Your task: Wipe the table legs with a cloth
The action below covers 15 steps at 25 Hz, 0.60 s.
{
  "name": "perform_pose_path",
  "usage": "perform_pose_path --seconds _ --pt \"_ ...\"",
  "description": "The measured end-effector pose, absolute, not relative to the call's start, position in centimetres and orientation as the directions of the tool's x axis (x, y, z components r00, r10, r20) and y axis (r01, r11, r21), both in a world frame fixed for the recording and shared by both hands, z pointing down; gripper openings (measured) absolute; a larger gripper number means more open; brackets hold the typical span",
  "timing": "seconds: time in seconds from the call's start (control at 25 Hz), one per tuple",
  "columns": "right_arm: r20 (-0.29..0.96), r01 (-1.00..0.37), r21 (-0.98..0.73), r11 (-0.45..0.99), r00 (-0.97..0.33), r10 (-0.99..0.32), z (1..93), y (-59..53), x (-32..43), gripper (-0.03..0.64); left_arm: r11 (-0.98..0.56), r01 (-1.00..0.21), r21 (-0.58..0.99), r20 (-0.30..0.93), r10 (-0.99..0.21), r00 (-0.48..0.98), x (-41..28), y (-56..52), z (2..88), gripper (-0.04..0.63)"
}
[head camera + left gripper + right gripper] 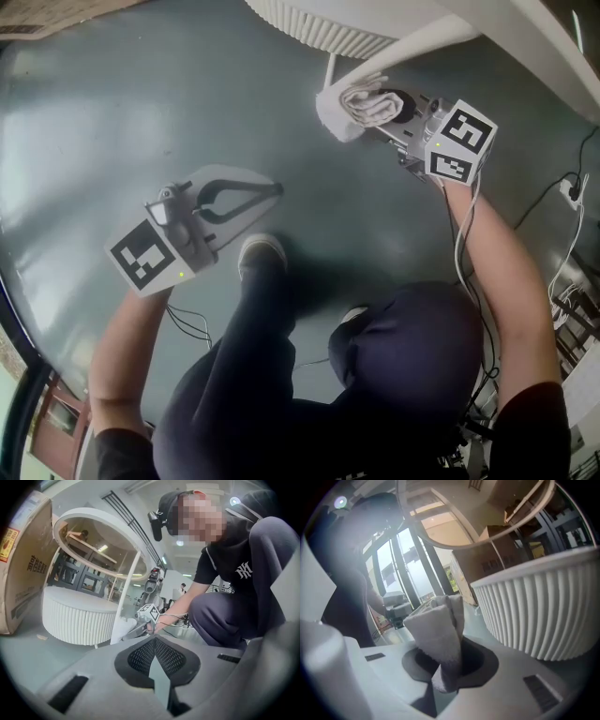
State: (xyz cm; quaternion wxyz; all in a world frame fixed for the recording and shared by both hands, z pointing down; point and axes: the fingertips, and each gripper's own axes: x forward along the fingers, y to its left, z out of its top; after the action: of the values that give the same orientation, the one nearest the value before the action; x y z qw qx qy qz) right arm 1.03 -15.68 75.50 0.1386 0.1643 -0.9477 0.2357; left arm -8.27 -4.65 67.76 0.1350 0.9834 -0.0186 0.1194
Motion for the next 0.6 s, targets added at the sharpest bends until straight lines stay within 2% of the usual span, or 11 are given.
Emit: perform_pose_path --seconds 0.36,0.48,0.6 --pt "0.622 -0.507 -0.415 0.756 -0.764 -0.171 83.7 -15.6 1.0 0.071 -0.950 -0.120 0.288 0.250 -0.046 0.967 -8.8 -4.3 68.0 0.006" --pt "0.590 -0.496 -0.356 0.792 -0.777 -0.222 80.7 -15.2 0.9 0.071 -0.952 -0.126 0.279 0.232 -0.060 0.971 -8.2 -3.9 66.8 0.006" --pt "0.420 -0.449 -0.257 0.856 -0.849 -0.319 72.4 -14.8 1.0 0.071 -0.959 -0.129 0.251 0.209 -0.077 0.975 -7.5 -3.7 64.9 0.006"
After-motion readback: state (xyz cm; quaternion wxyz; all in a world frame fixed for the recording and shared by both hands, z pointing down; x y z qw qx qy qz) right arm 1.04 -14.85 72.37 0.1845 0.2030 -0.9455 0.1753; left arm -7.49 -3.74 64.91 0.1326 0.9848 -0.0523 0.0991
